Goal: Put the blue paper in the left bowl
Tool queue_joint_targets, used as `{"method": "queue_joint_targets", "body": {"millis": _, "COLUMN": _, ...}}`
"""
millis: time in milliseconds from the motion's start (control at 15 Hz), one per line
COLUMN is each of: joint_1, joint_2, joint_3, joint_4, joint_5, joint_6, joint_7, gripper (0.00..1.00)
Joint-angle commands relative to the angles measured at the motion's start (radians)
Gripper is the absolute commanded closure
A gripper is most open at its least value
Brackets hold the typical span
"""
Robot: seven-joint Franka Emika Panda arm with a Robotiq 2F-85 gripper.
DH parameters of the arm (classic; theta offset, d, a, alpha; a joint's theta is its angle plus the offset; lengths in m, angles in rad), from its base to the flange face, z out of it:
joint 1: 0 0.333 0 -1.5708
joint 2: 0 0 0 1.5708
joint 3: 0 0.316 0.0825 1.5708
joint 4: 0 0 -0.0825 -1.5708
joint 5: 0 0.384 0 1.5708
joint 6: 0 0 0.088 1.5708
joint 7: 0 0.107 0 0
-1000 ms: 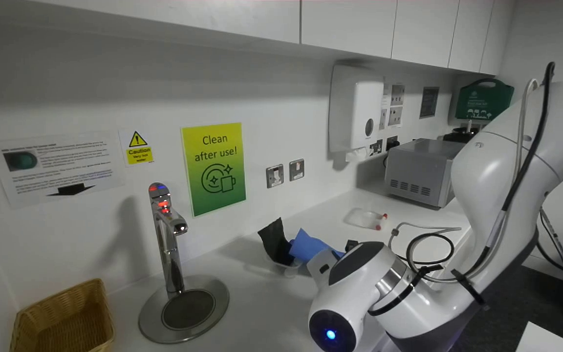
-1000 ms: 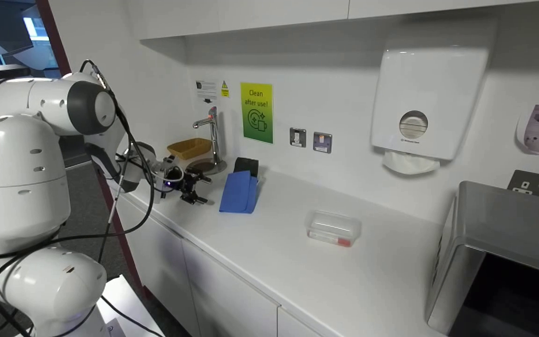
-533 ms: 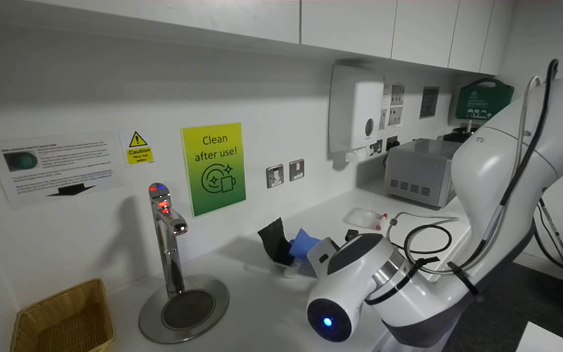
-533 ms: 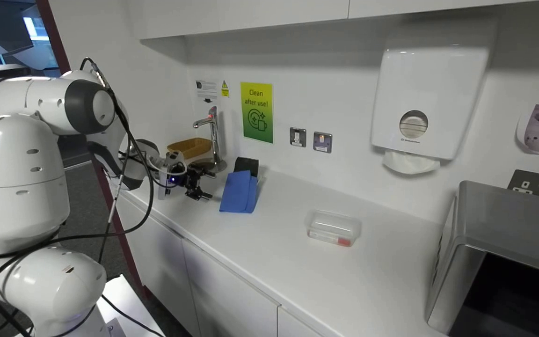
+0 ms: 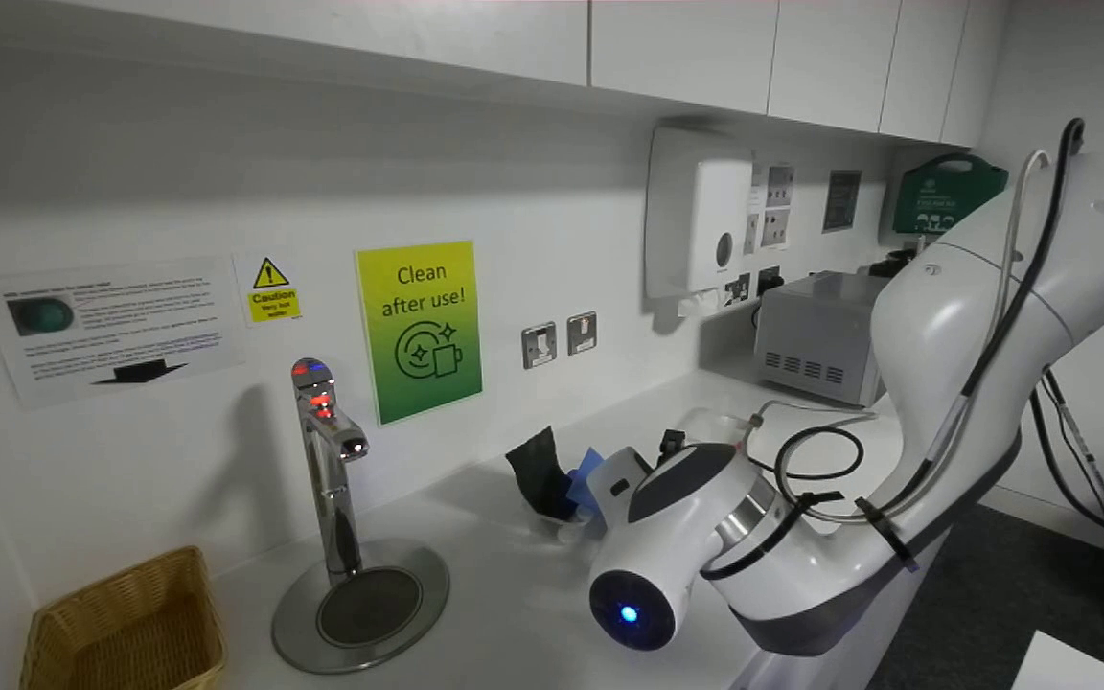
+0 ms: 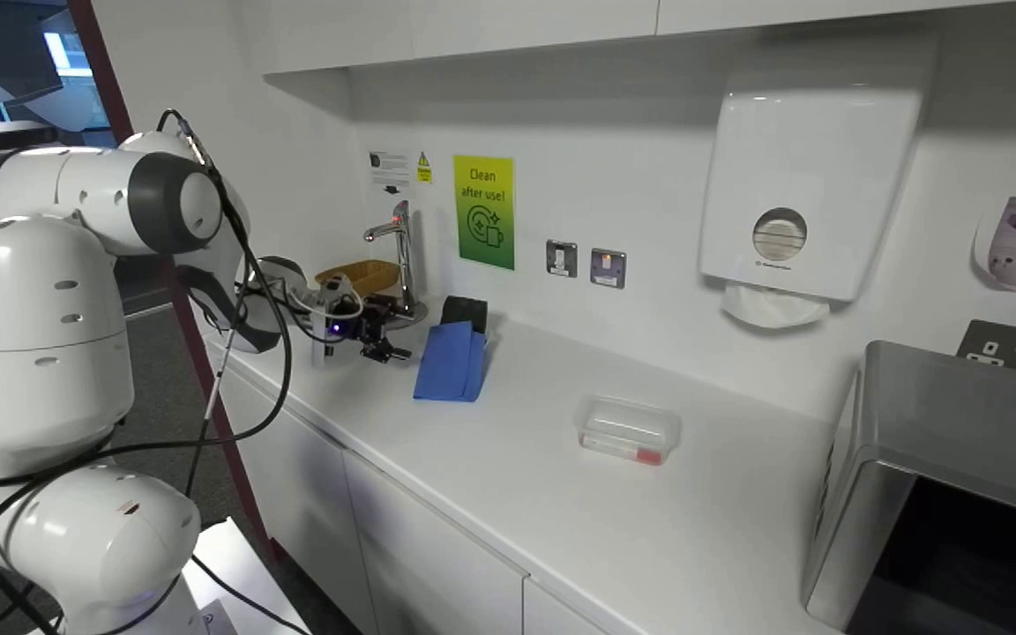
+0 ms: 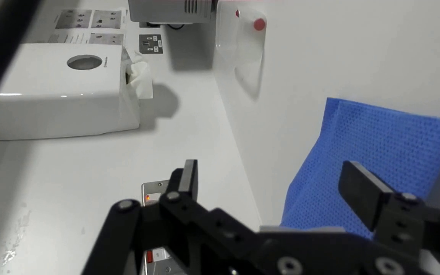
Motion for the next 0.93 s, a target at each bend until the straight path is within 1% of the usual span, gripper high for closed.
{"method": "queue_joint_targets", "body": {"millis": 0, "joint_1": 0.001, "joint_2": 0.018, "joint_3": 0.002, "joint_4": 0.033, "joint_5": -0.048, "joint_6": -0.017, "joint_7": 0.051, "gripper": 0.00}}
{"method": "queue_joint_targets", "body": {"millis": 333, "joint_1": 0.004, "joint_2": 0.064, "joint_3": 0.002, "joint_4": 0.063, "joint_5": -0.085, "joint_6": -0.005, "joint_7": 0.117, "gripper": 0.00}}
{"method": "queue_joint_targets", "body": {"millis": 867, "joint_1": 0.005, "joint_2": 0.128, "joint_3": -0.001, "joint_4": 0.109, "joint_5": -0.120, "joint_6": 0.004, "joint_7": 0.159, "gripper": 0.00}}
